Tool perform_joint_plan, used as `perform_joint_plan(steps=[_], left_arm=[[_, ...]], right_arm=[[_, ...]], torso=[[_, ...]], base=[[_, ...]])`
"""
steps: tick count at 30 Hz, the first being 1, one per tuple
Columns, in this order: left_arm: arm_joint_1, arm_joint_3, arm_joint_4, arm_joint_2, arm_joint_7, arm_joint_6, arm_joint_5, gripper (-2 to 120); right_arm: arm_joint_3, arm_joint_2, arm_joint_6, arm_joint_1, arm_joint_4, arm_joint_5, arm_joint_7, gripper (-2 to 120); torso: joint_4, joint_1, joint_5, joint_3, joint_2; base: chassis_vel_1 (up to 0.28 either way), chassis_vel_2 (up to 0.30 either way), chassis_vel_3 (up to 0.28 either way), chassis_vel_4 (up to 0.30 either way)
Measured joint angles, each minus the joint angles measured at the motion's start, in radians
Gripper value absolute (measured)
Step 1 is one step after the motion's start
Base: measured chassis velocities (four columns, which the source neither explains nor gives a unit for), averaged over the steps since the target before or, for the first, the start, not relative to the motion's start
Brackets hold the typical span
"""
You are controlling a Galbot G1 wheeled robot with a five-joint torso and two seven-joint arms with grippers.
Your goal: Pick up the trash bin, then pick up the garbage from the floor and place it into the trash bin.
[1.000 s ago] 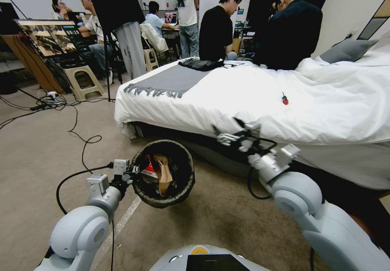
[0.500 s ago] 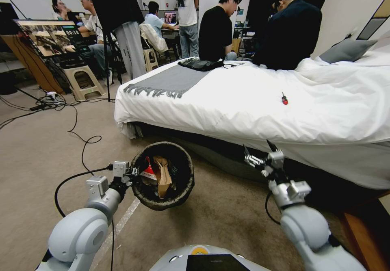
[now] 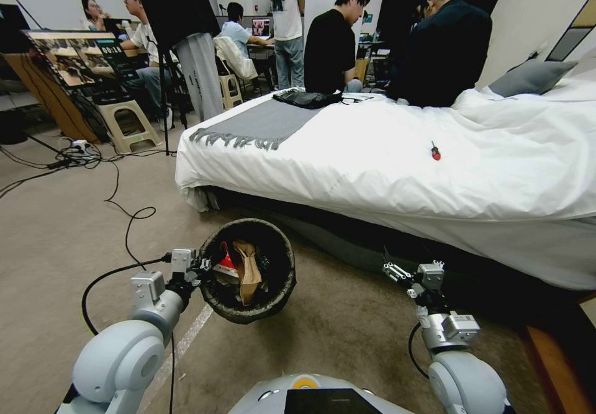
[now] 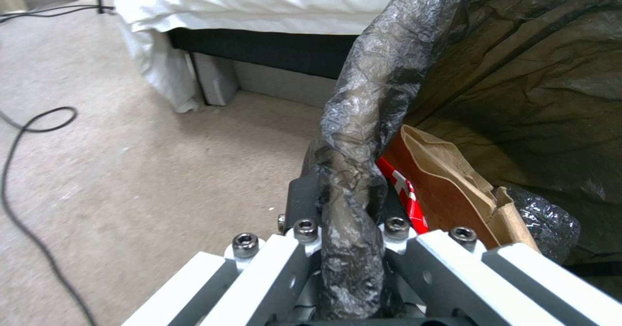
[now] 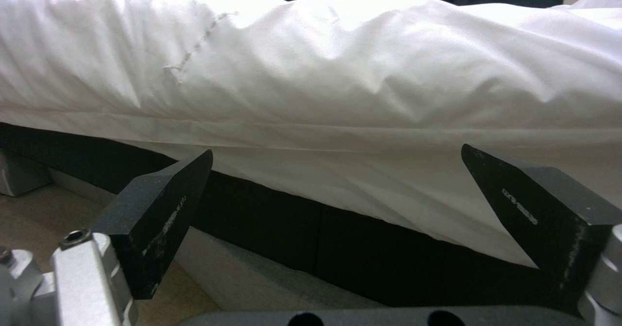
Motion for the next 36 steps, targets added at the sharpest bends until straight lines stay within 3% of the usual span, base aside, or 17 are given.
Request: perform_joint_plan(steps=[36], left_arm=[[0.018,-0.039,-0.018,-0.006,-0.001,0.0,-0.017,1]], right_arm=[[-0.041,-0.018,-0.035,0.019,-0.018,0.012,0.009,100]], torso=[[0.0001,0.0,0.0,0.0,0.0]], base=[[0.088,0.09,0.091,0.091]])
